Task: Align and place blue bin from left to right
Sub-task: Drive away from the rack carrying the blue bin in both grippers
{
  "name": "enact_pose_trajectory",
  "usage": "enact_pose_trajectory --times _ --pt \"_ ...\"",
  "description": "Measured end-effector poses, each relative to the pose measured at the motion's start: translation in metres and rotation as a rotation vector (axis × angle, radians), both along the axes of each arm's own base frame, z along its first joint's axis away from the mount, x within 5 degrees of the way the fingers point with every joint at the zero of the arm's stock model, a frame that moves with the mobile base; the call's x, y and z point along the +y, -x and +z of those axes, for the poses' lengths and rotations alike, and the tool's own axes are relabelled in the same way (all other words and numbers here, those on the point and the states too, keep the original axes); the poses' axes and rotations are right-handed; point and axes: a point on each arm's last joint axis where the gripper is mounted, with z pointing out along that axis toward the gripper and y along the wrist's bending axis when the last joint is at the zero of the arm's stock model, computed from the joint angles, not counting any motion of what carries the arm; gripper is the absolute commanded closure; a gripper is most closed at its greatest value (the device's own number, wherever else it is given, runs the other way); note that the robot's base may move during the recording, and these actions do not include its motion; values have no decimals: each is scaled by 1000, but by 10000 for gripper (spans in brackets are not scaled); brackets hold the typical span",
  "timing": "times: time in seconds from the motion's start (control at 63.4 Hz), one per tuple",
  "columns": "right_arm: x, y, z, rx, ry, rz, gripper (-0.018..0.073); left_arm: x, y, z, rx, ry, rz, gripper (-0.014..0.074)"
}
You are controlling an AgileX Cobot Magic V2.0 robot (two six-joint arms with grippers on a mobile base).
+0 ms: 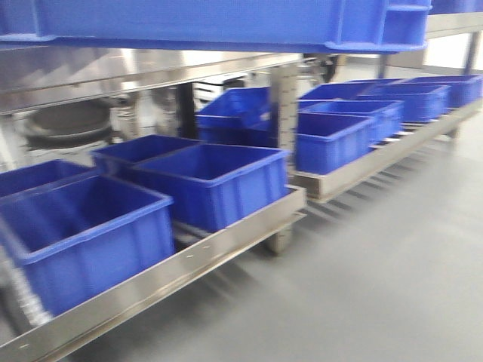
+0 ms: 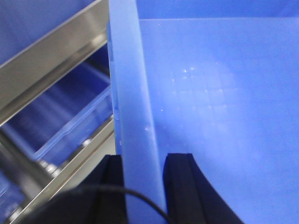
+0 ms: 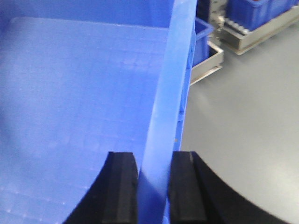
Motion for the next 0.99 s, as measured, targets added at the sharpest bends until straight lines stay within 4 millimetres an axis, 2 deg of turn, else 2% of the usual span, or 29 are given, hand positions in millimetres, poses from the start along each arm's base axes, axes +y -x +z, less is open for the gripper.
enact_pose_trajectory --times 0.993 --pt "0 0 0 0 0 0 636 0 0 0 0 0 0 613"
